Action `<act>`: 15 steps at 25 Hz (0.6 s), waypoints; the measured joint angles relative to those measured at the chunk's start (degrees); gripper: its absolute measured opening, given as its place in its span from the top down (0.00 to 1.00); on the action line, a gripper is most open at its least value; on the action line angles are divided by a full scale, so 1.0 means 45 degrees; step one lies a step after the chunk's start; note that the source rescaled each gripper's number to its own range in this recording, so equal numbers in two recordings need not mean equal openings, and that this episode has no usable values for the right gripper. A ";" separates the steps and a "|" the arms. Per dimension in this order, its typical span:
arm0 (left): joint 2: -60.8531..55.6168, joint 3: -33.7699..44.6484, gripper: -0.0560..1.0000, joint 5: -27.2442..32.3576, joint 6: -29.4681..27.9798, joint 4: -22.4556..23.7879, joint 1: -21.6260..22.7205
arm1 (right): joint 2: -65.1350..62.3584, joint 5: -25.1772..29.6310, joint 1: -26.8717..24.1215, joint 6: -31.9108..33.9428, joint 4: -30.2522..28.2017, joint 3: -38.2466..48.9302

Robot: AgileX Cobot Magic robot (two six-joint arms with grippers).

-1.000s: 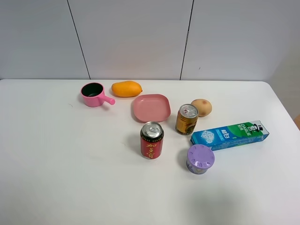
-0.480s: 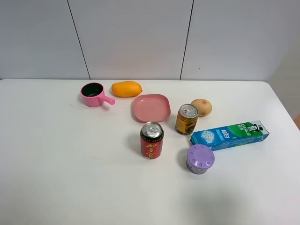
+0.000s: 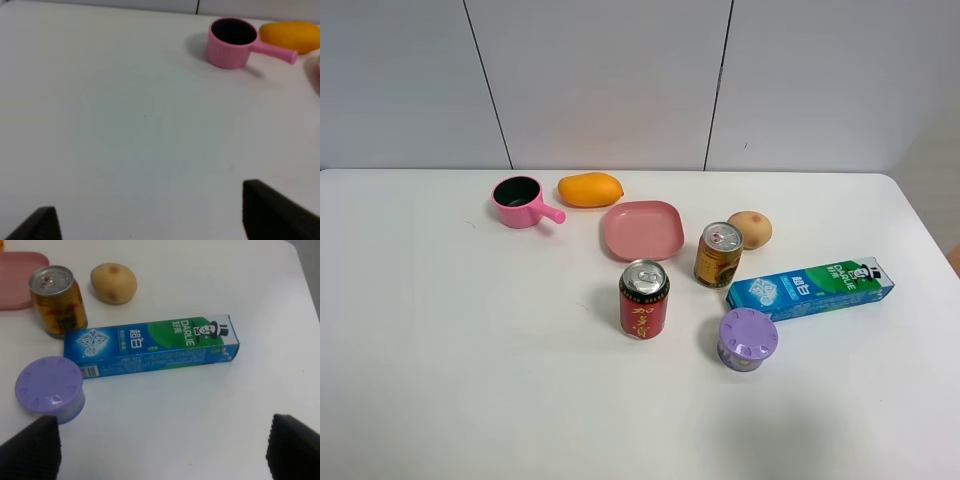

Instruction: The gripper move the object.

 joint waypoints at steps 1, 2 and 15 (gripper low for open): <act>0.0000 0.0000 0.55 -0.0012 0.0000 0.0000 0.0000 | 0.0000 0.0000 0.0000 0.0000 0.0000 0.0000; 0.0000 0.0000 0.55 -0.0019 0.0000 0.0000 0.0000 | 0.0000 0.0000 0.0000 0.0000 0.0000 0.0000; 0.0000 0.0000 0.55 -0.0035 0.0000 -0.0012 0.0000 | 0.0000 0.0000 0.0000 0.0000 0.0000 0.0000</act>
